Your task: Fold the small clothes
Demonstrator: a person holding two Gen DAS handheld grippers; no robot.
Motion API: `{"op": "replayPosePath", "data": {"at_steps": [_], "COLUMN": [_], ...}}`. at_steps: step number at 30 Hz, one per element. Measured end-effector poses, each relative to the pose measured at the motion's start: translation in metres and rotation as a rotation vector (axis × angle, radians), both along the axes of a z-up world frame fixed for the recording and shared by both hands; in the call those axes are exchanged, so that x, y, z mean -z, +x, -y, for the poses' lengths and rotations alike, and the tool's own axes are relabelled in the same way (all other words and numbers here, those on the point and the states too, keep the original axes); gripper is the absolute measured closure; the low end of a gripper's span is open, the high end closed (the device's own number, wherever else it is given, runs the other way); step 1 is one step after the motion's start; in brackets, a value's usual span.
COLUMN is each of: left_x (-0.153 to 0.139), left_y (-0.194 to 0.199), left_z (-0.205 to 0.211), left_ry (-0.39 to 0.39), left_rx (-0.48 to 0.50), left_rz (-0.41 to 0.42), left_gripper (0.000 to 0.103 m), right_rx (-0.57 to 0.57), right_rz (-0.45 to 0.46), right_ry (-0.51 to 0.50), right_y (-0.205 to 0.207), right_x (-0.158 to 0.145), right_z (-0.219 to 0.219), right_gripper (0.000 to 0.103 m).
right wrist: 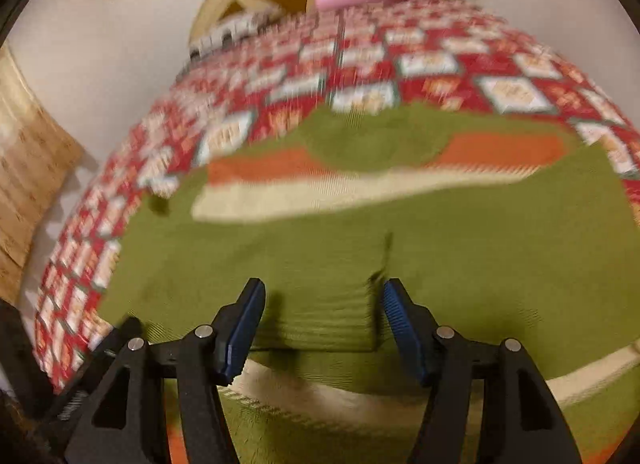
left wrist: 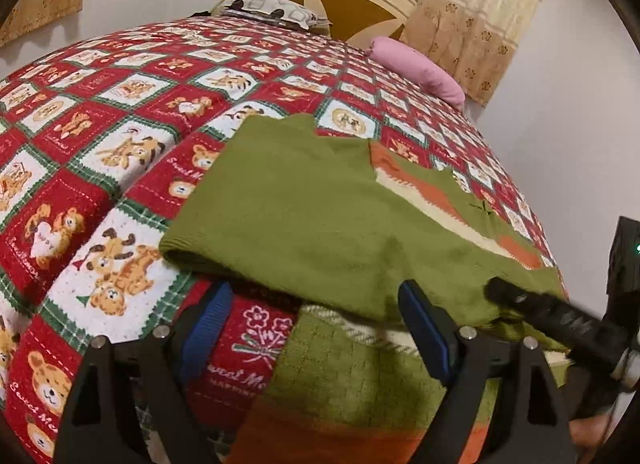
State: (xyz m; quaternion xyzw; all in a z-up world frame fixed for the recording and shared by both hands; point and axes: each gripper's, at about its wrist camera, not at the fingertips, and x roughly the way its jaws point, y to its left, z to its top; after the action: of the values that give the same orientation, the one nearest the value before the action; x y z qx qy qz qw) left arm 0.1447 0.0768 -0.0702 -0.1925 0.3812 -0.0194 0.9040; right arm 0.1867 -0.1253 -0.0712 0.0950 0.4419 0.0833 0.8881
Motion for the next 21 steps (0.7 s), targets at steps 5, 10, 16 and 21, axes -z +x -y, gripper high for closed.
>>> {"op": "replayPosePath", "data": {"at_steps": [5, 10, 16, 21], "left_x": [0.0, 0.001, 0.001, 0.0], "left_y": [0.0, 0.0, 0.0, 0.001], "left_z": [-0.002, -0.003, -0.004, -0.002], "left_ry": [-0.015, -0.018, -0.026, -0.01], "left_rx": [-0.001, -0.003, -0.008, -0.01], "left_rz": [0.006, 0.007, 0.004, -0.002], "left_gripper": [0.016, 0.016, 0.016, 0.016], "right_rx": [-0.021, -0.027, 0.038, 0.097], "right_rz": [0.034, 0.215, 0.423, 0.429], "right_ry": [-0.08, -0.08, -0.109, -0.189], "right_y": [0.001, -0.006, -0.024, -0.035], "right_x": [-0.007, -0.074, -0.161, -0.163], "right_z": [-0.008, -0.002, 0.022, 0.059], "right_gripper": [0.097, 0.098, 0.098, 0.098]}}
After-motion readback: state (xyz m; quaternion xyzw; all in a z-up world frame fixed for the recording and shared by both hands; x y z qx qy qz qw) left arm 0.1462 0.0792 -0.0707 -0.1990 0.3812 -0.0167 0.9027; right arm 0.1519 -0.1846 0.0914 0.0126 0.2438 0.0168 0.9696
